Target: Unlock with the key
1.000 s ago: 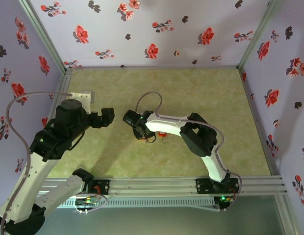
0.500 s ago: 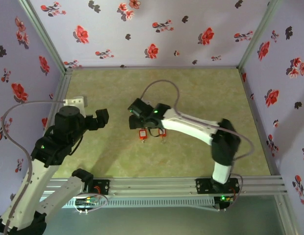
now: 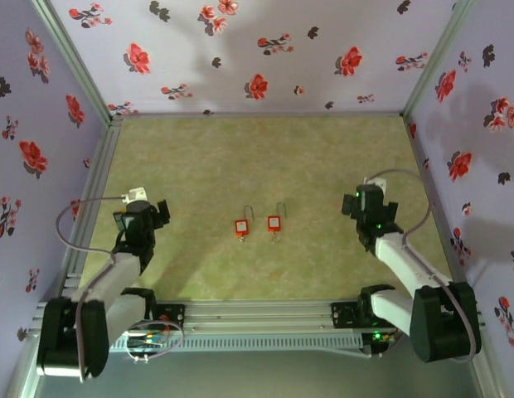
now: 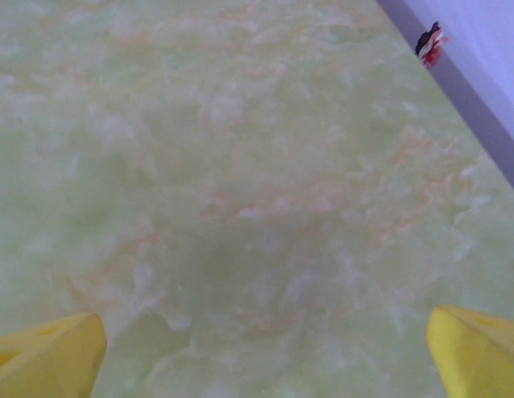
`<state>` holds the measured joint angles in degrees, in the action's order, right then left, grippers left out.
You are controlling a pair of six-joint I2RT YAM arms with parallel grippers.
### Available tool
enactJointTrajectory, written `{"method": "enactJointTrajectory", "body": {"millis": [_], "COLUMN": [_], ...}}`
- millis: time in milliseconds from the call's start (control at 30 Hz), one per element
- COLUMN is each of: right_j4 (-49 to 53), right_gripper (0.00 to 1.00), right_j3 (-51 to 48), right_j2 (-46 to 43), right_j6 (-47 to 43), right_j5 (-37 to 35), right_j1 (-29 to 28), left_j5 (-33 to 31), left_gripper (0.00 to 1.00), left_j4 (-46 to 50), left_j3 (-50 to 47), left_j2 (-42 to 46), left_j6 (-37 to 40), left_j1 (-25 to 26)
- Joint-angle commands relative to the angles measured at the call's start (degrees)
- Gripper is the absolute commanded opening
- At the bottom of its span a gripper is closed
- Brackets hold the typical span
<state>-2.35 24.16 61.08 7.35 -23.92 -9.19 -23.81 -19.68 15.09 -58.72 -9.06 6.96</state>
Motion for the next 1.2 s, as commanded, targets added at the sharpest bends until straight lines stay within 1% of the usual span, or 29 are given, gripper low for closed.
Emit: {"method": "enactJointTrajectory", "body": {"millis": [0, 67, 100, 133, 167, 200, 267, 300, 333, 367, 400, 433, 467, 500, 533, 567, 1167], "right_j4": [-28.82, -42.97, -49.27, -54.66, -58.32, -61.23, -68.17, -73.34, -76.66, -70.75, -63.05, -53.62, -48.23, -49.85, -50.49, -49.78, -50.51], "right_gripper": [0.99, 0.99, 0.99, 0.99, 0.99, 0.99, 0.99, 0.99, 0.99, 0.99, 0.99, 0.99, 0.99, 0.99, 0.99, 0.99, 0.99], "right_j3": [-6.58, -11.98, -13.66, -14.81, -15.15, -15.16, -14.69, -14.71, -13.27, -11.13, -9.43, -5.28, -1.84, -2.68, -3.42, -3.13, -3.28], "right_j2": [-0.30, 3.86, 6.31, 9.03, 12.27, 15.02, 23.80, 28.74, 33.16, 31.32, 28.75, 27.21, 28.52, 28.31, 27.88, 27.83, 27.98], "right_j6": [-6.57, -6.70, -7.10, -7.46, -7.87, -8.14, -8.37, -8.58, -9.11, -8.35, -6.47, -3.56, -1.20, -0.20, 0.12, 0.03, -0.35], "right_j5": [0.56, 1.92, 2.76, 3.96, 4.41, 6.52, 7.35, 7.16, 4.52, 4.39, 4.22, 0.85, 1.51, 6.97, 8.00, 7.69, 7.32], "right_j1": [1.40, 1.63, 1.63, 1.63, 1.63, 1.63, 1.64, 1.64, 1.34, 1.94, 2.64, 3.28, 5.38, 7.77, 8.43, 8.25, 7.99], "left_j5": [-1.43, 1.14, 2.62, 4.63, 5.99, 8.15, 12.77, 13.22, 14.15, 16.15, 16.85, 16.87, 16.74, 15.96, 16.96, 16.92, 16.79], "left_gripper": [1.00, 1.00, 1.00, 1.00, 1.00, 1.00, 1.00, 1.00, 1.00, 1.00, 1.00, 1.00, 1.00, 1.00, 1.00, 1.00, 1.00], "left_j4": [-27.44, -42.14, -49.28, -54.87, -54.36, -54.63, -54.91, -54.15, -49.98, -48.46, -48.52, -44.42, -37.44, -31.66, -29.32, -31.45, -31.65], "left_j3": [-3.81, -6.99, -7.97, -8.99, -7.99, -7.48, -4.77, -3.58, -2.61, -2.06, -1.55, 0.13, 3.54, 6.76, 7.79, 7.37, 7.06], "left_j2": [-6.41, -14.76, -18.54, -22.42, -24.39, -26.23, -31.52, -31.93, -30.49, -30.25, -30.63, -29.95, -29.49, -29.78, -29.11, -29.82, -29.57], "left_j6": [5.49, 6.83, 9.11, 9.78, 10.13, 10.60, 12.56, 13.29, 12.70, 12.37, 12.16, 11.26, 9.57, 7.87, 7.57, 7.57, 7.57], "left_j1": [-1.12, -1.41, -1.43, -1.69, -1.95, -2.03, -2.04, -2.00, -2.43, -3.30, -3.82, -4.43, -5.72, -6.87, -7.39, -7.50, -7.55]}}
